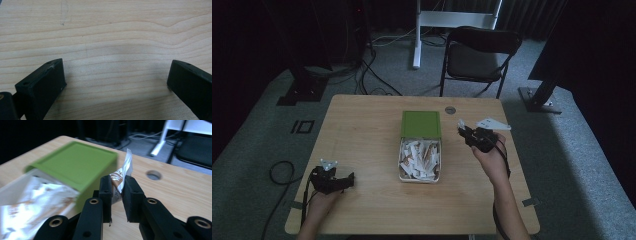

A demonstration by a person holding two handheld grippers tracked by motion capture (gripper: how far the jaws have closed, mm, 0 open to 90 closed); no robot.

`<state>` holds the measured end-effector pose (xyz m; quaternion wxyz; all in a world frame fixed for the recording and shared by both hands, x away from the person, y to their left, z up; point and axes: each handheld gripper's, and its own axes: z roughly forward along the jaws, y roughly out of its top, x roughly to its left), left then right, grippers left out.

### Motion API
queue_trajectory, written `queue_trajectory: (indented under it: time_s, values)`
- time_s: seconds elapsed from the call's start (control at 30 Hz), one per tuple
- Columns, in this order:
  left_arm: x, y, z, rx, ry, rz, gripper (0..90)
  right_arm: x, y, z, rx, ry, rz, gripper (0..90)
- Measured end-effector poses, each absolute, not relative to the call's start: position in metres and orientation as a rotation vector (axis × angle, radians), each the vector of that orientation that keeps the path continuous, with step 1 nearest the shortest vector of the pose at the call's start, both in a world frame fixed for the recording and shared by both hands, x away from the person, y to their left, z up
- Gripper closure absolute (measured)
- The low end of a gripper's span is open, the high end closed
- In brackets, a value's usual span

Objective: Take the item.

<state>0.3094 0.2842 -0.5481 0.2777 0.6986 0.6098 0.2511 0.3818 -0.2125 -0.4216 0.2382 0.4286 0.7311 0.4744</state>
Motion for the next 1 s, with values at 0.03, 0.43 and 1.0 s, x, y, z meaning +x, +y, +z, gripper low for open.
queue_trajectory:
  time_s: [0.03,0.43,1.0]
  values:
    - [0.309,0.284,-0.548,1.875,1.637,0.674,2.3,0.382,-0.212,-0.422,1.174,2.003,1.300,78.5]
    - [0.309,0.284,-0.548,1.876,1.638,0.673,2.4,0.401,-0.239,-0.456,1.317,1.933,1.171,78.6]
    - [0.309,0.284,-0.548,1.876,1.638,0.673,2.4,0.434,-0.255,-0.498,1.473,1.890,1.110,78.5]
